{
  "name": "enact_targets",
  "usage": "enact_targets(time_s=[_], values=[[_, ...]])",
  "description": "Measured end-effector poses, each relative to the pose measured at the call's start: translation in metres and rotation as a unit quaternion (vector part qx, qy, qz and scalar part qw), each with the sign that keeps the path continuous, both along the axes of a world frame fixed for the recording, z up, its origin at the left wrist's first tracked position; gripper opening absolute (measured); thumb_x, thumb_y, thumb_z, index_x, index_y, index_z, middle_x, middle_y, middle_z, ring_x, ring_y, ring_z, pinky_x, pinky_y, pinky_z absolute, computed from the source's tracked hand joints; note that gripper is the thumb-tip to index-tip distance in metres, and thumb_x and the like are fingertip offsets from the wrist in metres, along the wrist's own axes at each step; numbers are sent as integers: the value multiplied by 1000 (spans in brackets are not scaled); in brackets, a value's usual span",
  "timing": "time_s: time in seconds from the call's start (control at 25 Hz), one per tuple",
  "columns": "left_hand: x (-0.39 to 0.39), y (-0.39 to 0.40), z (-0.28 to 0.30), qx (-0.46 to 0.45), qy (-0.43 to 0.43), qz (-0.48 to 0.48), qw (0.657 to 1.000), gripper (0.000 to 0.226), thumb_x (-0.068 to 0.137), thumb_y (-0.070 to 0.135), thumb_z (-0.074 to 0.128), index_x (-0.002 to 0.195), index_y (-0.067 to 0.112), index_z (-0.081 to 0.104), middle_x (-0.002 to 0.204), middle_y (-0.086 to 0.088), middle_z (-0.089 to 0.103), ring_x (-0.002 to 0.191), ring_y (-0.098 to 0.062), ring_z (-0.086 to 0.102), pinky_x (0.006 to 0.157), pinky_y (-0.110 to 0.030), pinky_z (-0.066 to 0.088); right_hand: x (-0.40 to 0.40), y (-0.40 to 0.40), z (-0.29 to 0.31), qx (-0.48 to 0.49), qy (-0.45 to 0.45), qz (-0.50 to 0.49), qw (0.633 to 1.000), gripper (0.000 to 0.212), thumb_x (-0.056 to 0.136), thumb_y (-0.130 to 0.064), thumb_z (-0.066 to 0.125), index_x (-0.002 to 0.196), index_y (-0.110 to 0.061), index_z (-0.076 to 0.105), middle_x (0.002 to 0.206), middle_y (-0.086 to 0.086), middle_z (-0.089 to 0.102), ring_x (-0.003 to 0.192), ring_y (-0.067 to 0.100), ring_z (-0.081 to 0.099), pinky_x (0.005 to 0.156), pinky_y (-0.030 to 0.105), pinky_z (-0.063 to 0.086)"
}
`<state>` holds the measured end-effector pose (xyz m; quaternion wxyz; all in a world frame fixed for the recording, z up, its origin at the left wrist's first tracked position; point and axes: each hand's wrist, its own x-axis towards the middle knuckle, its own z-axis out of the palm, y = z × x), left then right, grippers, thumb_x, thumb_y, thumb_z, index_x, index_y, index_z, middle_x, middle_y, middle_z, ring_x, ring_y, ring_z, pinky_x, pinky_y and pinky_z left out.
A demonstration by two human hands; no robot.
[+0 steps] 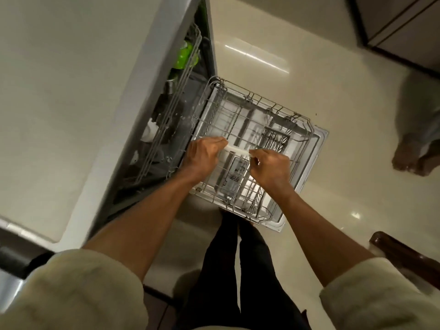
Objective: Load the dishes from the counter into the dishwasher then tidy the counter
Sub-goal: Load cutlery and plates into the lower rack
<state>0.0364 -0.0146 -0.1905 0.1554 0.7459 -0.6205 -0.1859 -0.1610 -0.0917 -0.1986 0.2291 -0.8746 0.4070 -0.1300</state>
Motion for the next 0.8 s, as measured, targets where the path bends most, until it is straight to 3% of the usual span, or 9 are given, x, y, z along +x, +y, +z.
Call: enact_targets(time_s=[0.24, 0.32, 0.4, 0.52, 0.64, 0.8], values=[[24, -72, -49, 18, -16, 27, 999, 40, 82, -8, 63, 116, 10, 72, 114, -10, 72, 102, -28, 69, 85, -44, 58, 31, -67, -54, 4, 8, -46, 999, 13, 83, -8, 73, 95, -9, 78, 75, 5, 75, 55, 21, 66, 56, 29, 56], [35, -98, -66, 25, -41, 29, 998, 38, 87, -5, 61, 118, 13, 71, 111, -8, 73, 97, -24, 69, 78, -36, 58, 45, -89, -72, -5, -1, -64, 998, 13, 82, -7, 74, 94, -10, 79, 72, 2, 74, 52, 19, 64, 56, 22, 49], [43, -122, -84, 41, -63, 23, 997, 32, 91, 1, 58, 114, 18, 71, 101, -3, 71, 84, -16, 63, 65, -23, 48, 58, -107, -91, -14, -13, -87, 996, 14, 80, -5, 74, 90, -12, 79, 69, 0, 73, 50, 16, 62, 57, 18, 42], [56, -155, -106, 65, -68, 42, 995, 24, 94, 6, 53, 101, 21, 71, 88, 1, 66, 75, -14, 58, 58, -22, 35, 73, -129, -121, 6, -14, -115, 993, 17, 81, -7, 68, 89, -17, 79, 74, -2, 75, 58, 16, 67, 62, 27, 55], [69, -178, -125, 26, -79, 21, 996, 26, 88, -2, 57, 95, 18, 71, 87, -4, 68, 77, -21, 63, 60, -24, 35, 88, -149, -146, 24, -11, -134, 991, 18, 80, -7, 65, 88, -17, 78, 75, 0, 76, 63, 20, 70, 67, 33, 59], [89, -198, -154, -20, -76, 10, 997, 32, 79, -3, 57, 98, 16, 76, 92, -8, 74, 84, -24, 68, 64, -25, 42, 105, -168, -167, 21, -16, -146, 989, 17, 73, -10, 61, 78, -16, 76, 70, 0, 74, 61, 22, 69, 57, 35, 58]])
